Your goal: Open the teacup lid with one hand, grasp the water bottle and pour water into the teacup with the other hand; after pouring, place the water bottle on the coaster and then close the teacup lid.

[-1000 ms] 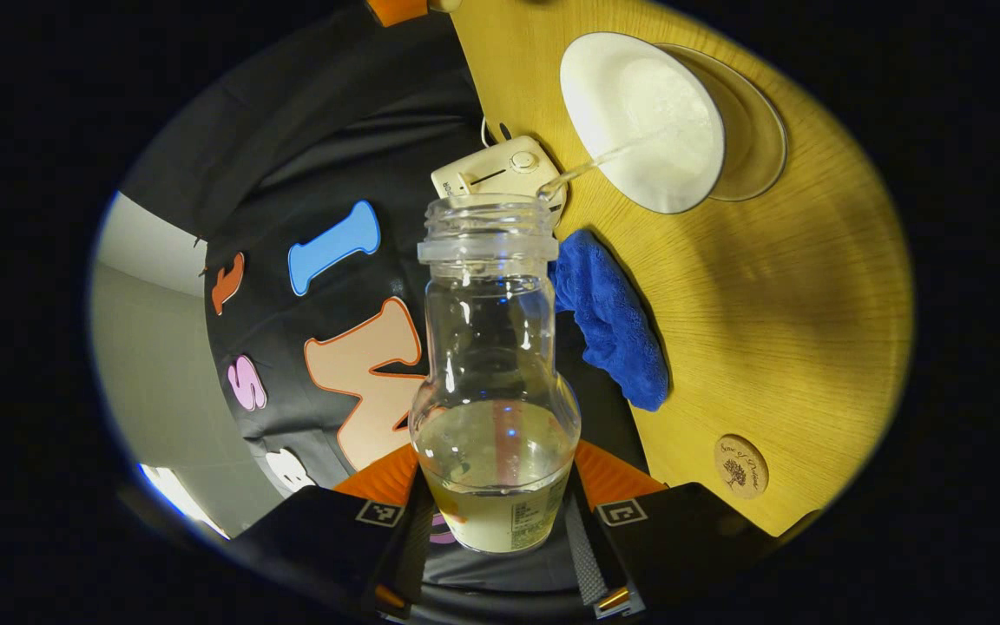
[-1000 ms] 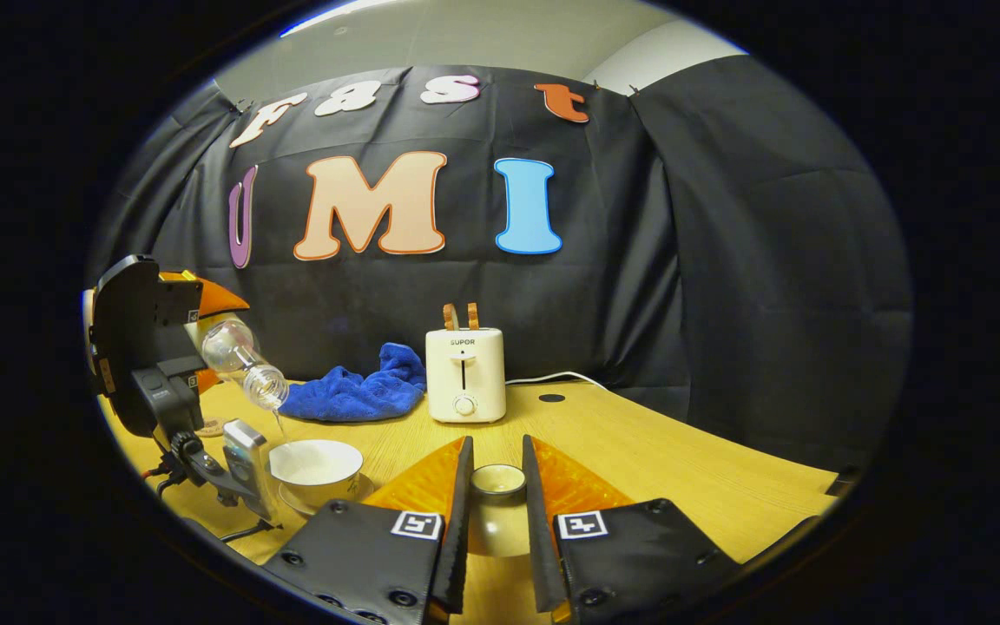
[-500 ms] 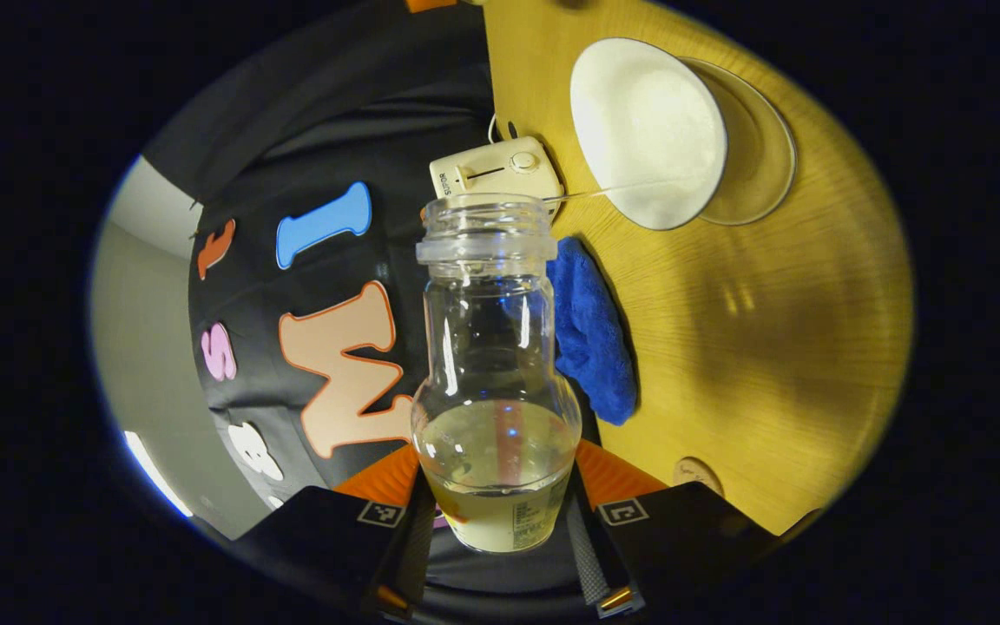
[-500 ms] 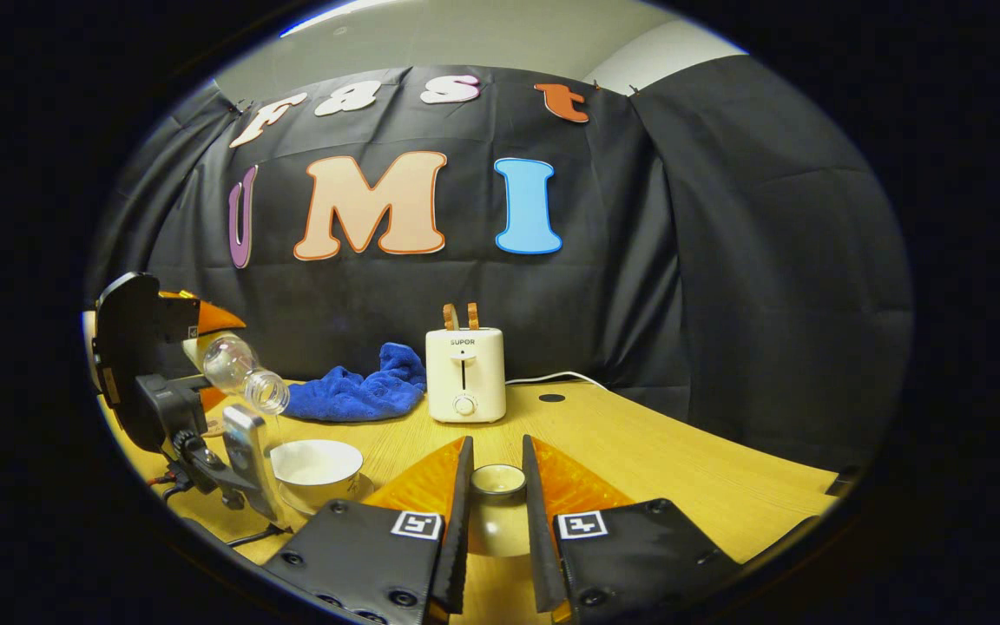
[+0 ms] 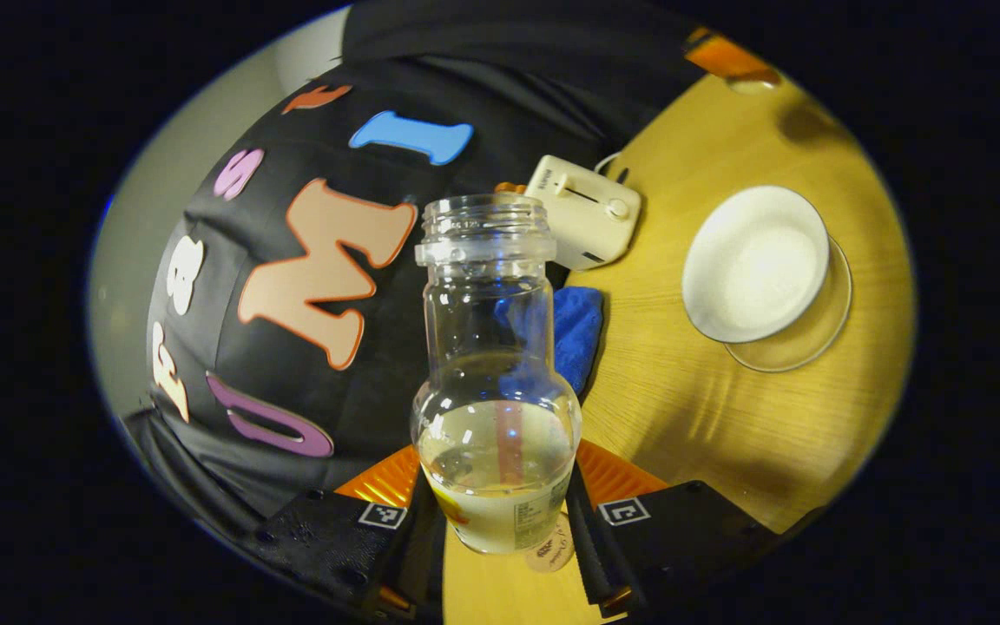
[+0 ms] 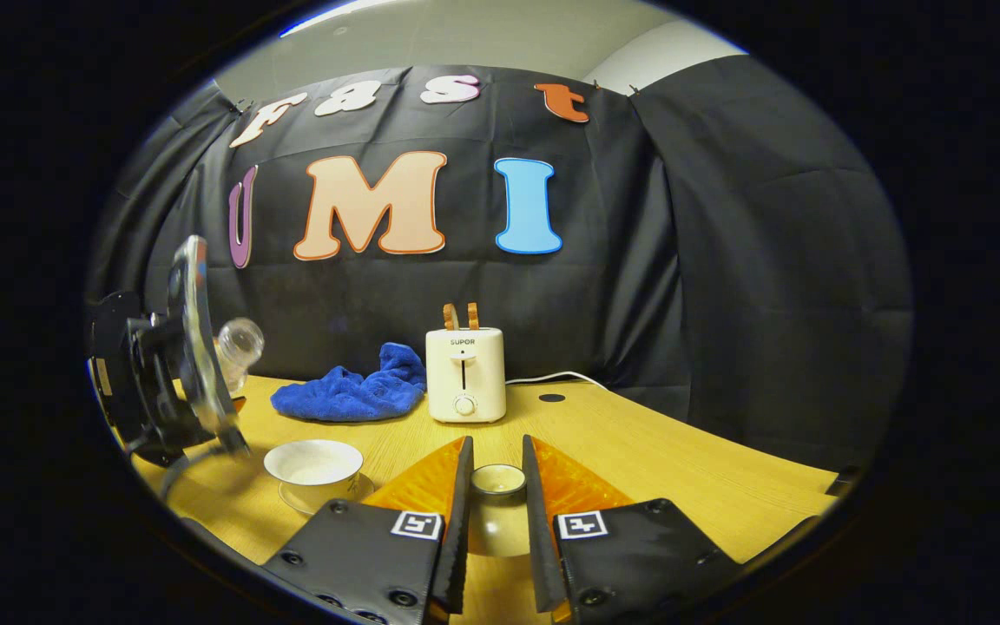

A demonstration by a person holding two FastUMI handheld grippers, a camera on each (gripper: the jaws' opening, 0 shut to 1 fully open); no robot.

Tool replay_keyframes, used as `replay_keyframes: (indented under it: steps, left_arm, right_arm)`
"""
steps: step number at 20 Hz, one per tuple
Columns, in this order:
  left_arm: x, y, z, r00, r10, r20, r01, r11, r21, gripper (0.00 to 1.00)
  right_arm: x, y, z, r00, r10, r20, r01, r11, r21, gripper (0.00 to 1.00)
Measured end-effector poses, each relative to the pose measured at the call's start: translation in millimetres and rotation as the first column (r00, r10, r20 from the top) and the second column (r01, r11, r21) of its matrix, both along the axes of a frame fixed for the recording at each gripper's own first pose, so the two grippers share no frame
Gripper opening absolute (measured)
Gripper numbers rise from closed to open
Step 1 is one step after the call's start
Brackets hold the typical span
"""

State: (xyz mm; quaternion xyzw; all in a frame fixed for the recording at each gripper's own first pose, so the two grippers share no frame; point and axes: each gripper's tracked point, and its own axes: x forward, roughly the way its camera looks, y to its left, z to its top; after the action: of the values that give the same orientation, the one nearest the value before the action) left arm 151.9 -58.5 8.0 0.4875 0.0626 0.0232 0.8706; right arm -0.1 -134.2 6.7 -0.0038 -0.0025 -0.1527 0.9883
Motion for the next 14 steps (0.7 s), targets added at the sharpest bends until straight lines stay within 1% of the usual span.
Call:
replay_keyframes:
  steps: [1, 2, 3, 5, 6, 8, 10, 12, 13, 14]
  left_arm:
    - [0, 7, 1, 1.000, 0.009, 0.006, -0.009, 0.997, -0.079, 0.64]
    - [-1, 13, 0, 1.000, 0.020, -0.001, -0.020, 0.987, -0.157, 0.62]
    - [0, 24, -1, 0.999, 0.035, -0.008, -0.036, 0.972, -0.232, 0.65]
    - [0, 46, -5, 0.997, 0.075, -0.022, -0.078, 0.928, -0.366, 0.65]
    - [2, 55, -4, 0.996, 0.083, -0.017, -0.082, 0.904, -0.419, 0.65]
    - [2, 75, -7, 0.994, 0.109, -0.026, -0.107, 0.852, -0.513, 0.65]
    - [1, 92, -5, 0.990, 0.139, -0.021, -0.124, 0.790, -0.601, 0.65]
    - [2, 105, -2, 0.986, 0.165, -0.006, -0.123, 0.707, -0.696, 0.65]
    - [3, 111, -2, 0.984, 0.177, -0.002, -0.123, 0.676, -0.726, 0.65]
    - [5, 118, -1, 0.981, 0.192, 0.003, -0.126, 0.655, -0.745, 0.65]
  right_arm:
    - [1, 0, 0, 1.000, 0.000, 0.000, 0.000, 1.000, 0.001, 0.34]
    - [0, 0, 0, 1.000, 0.000, 0.000, 0.000, 1.000, 0.000, 0.34]
    - [0, 0, 0, 1.000, 0.000, 0.000, 0.000, 1.000, 0.000, 0.34]
    - [1, 0, 0, 1.000, 0.001, 0.001, -0.001, 1.000, 0.000, 0.34]
    - [1, 0, 0, 1.000, 0.002, -0.001, -0.002, 1.000, 0.000, 0.34]
    - [1, 0, 0, 1.000, 0.000, 0.000, 0.000, 1.000, 0.000, 0.34]
    - [0, -1, 0, 1.000, 0.000, 0.001, 0.000, 1.000, -0.001, 0.34]
    - [0, 0, 0, 1.000, 0.000, 0.001, 0.000, 1.000, 0.000, 0.34]
    - [1, 0, 1, 1.000, 0.000, 0.001, 0.000, 1.000, -0.001, 0.34]
    - [1, -1, 0, 1.000, 0.000, 0.001, 0.000, 1.000, 0.000, 0.34]
